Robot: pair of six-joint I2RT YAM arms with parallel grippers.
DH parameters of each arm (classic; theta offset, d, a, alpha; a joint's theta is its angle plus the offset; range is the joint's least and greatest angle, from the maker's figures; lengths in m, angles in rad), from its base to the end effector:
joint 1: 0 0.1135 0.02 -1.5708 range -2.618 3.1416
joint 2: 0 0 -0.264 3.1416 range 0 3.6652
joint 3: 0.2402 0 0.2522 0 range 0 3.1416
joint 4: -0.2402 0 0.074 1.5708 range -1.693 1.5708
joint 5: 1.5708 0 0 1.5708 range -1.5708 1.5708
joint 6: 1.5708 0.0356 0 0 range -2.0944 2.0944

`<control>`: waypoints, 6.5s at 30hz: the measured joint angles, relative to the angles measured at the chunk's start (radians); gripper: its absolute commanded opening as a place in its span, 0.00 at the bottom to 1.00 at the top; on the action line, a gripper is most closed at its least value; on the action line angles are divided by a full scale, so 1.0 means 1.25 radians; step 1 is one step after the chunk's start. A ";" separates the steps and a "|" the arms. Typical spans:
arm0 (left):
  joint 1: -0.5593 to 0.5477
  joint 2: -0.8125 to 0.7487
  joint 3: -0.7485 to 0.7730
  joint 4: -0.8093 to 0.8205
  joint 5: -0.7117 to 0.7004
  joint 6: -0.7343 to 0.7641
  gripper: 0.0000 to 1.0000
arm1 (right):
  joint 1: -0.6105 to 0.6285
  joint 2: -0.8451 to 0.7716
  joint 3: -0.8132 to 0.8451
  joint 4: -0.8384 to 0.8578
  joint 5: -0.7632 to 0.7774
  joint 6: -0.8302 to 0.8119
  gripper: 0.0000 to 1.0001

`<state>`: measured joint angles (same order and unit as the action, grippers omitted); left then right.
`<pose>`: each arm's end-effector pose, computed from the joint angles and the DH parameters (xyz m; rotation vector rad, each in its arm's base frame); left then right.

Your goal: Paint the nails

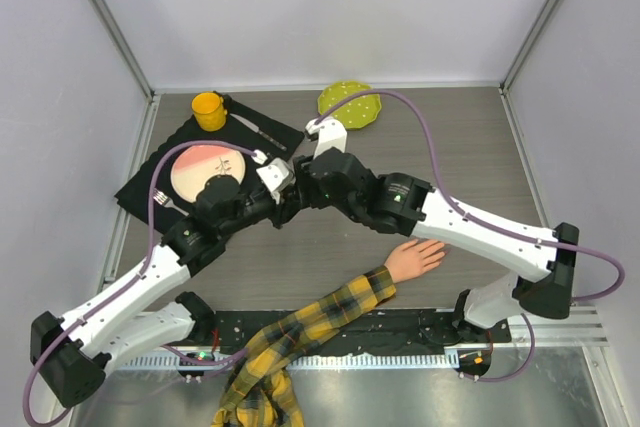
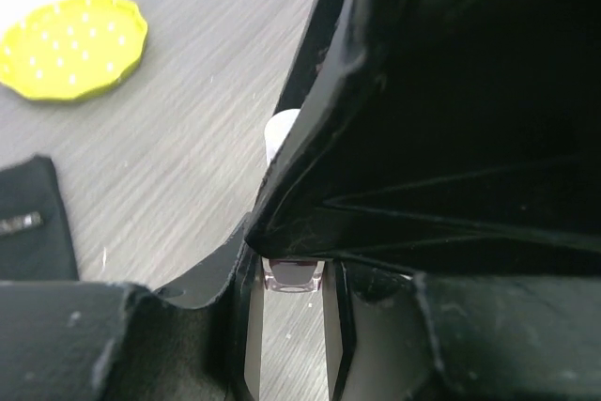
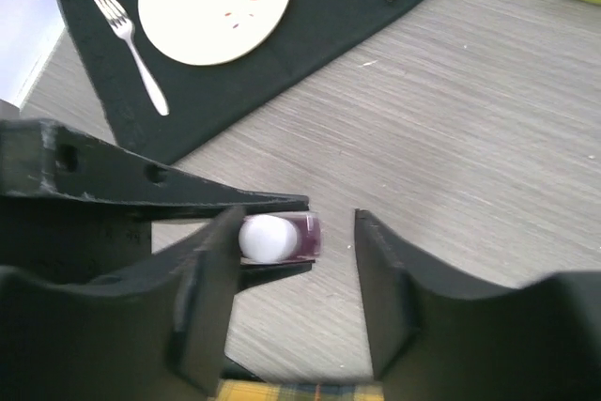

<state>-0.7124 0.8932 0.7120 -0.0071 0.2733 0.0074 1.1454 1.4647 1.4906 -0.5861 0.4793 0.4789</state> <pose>0.1546 -0.1463 0.3138 0.8264 1.6141 -0.7472 0.1490 0.2891 0.3862 -0.4145 2.0567 0.4853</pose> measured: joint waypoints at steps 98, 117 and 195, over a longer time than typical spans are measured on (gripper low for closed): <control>-0.004 -0.031 0.028 -0.040 0.038 0.006 0.00 | 0.127 -0.044 -0.047 0.081 0.203 -0.124 0.03; -0.004 -0.052 0.015 -0.001 0.067 0.019 0.00 | 0.105 -0.266 -0.170 0.075 -0.022 -0.217 0.61; -0.002 -0.063 0.008 -0.008 0.033 0.042 0.00 | 0.059 -0.274 -0.164 0.099 -0.033 -0.203 0.58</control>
<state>-0.7155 0.8143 0.7216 -0.0170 0.3145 0.0601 1.2190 1.1221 1.2854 -0.4618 0.4377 0.2256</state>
